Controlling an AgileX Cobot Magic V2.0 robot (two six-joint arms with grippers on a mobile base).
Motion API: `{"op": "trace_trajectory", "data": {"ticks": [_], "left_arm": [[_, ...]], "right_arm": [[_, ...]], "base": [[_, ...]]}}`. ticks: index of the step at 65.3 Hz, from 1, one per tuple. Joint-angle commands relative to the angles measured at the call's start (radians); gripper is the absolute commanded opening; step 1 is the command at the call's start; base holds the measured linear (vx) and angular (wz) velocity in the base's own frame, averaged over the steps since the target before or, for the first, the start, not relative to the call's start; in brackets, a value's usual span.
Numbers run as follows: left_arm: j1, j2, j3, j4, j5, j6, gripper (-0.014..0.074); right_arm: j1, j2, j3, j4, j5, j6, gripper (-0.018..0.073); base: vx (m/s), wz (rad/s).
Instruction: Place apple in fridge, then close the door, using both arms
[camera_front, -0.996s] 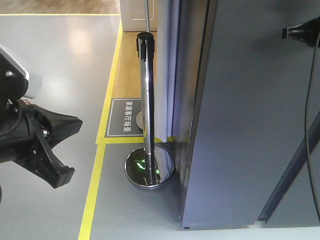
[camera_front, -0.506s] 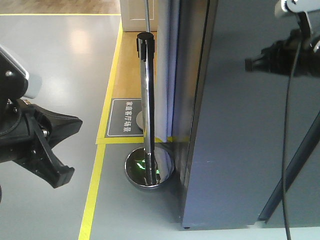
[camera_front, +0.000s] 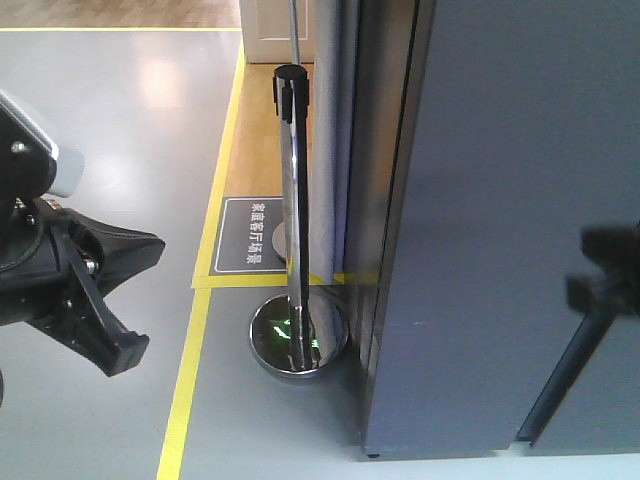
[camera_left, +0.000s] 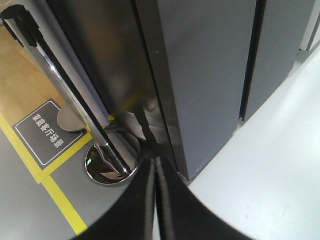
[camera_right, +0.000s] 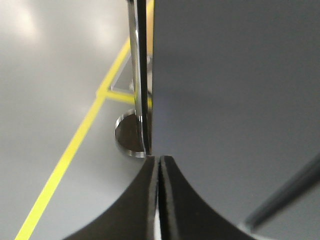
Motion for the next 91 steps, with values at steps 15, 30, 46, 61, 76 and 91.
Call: {"op": "trace_trajectory", "data": {"ticks": [15, 30, 46, 61, 76, 91], "left_arm": [[0.002, -0.017, -0.025, -0.009, -0.066, -0.01, -0.0006], [0.002, -0.017, -0.025, -0.009, -0.066, -0.01, -0.0006], [0.002, -0.017, -0.025, -0.009, -0.066, -0.01, -0.0006], [0.002, -0.017, -0.025, -0.009, -0.066, -0.01, -0.0006], [0.002, -0.017, -0.025, -0.009, -0.066, -0.01, -0.0006], [0.002, -0.028, -0.019, -0.007, -0.07, -0.009, -0.0006]], "right_arm": [[-0.003, -0.245, 0.072, -0.112, 0.168, 0.13, -0.0002], [-0.003, -0.353, 0.082, -0.116, 0.284, 0.13, -0.0002], [-0.003, -0.37, 0.082, -0.101, 0.289, 0.13, -0.0002], [-0.003, -0.37, 0.082, -0.101, 0.289, 0.13, -0.0002], [-0.003, -0.37, 0.082, -0.101, 0.289, 0.13, -0.0002], [-0.003, -0.37, 0.082, -0.101, 0.29, 0.13, -0.0002]], "base": [[0.0, 0.0], [0.0, 0.0], [0.0, 0.0], [0.0, 0.0], [0.0, 0.0], [0.0, 0.0]]}}
